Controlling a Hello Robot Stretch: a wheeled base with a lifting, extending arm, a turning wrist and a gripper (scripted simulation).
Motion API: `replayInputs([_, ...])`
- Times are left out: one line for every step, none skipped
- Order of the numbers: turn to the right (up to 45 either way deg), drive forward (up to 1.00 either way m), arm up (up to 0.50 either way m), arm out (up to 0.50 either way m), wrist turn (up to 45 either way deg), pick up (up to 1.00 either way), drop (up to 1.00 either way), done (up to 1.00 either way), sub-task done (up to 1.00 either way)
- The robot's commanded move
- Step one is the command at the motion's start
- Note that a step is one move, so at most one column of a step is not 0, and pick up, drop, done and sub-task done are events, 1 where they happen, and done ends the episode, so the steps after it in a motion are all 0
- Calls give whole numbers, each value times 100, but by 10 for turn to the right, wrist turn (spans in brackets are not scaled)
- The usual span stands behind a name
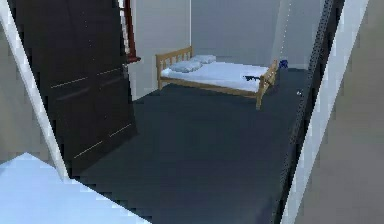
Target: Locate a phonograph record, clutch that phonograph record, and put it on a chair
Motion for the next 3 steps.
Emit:
replayInputs([-240,0,0,0,0,0,0,0,0])
replayInputs([0,80,0,0,0,0,0,0,0])
replayInputs([450,0,0,0,0,0,0,0,0])
